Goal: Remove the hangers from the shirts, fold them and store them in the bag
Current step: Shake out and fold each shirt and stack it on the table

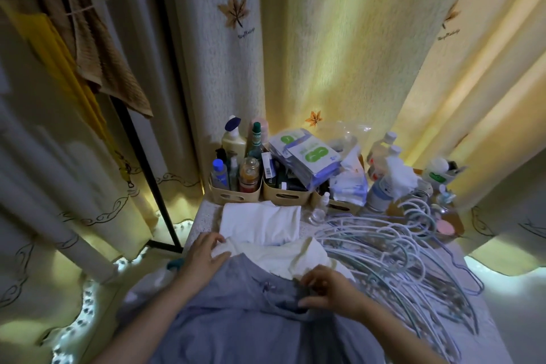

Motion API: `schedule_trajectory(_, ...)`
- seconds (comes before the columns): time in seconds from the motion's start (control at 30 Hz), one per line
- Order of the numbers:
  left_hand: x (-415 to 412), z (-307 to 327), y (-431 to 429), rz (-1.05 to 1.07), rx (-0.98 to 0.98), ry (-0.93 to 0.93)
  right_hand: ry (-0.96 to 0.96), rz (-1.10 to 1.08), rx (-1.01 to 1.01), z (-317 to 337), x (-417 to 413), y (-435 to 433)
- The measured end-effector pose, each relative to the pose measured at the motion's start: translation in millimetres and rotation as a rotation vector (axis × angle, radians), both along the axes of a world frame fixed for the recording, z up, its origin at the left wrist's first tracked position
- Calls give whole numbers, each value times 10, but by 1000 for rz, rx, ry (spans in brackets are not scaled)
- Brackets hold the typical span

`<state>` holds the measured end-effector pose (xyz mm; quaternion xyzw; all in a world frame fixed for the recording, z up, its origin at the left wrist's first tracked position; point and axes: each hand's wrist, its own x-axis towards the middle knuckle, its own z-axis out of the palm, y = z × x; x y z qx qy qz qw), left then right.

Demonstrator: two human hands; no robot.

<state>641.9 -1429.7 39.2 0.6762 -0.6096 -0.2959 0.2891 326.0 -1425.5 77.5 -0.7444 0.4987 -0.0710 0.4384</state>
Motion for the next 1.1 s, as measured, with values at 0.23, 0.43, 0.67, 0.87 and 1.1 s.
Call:
schedule_trajectory(0.23,8,274,192,-78,233,-198,118,-2,-145,-95,-50,227)
schedule_trajectory(0.43,-67,548,271,-83,210,-140,-47,-154,-139,55,-15,297)
schedule_trajectory(0.67,83,1240,402,-54,129,155,-372,-373,-142,668,-176,180)
schedule_trajectory(0.87,42,1762,556,-3,89,198,-336,-371,-261,1230,-188,197)
schedule_trajectory(1.1,-406,1996,845,253,-67,281,-415,-498,-318,1366,2,495)
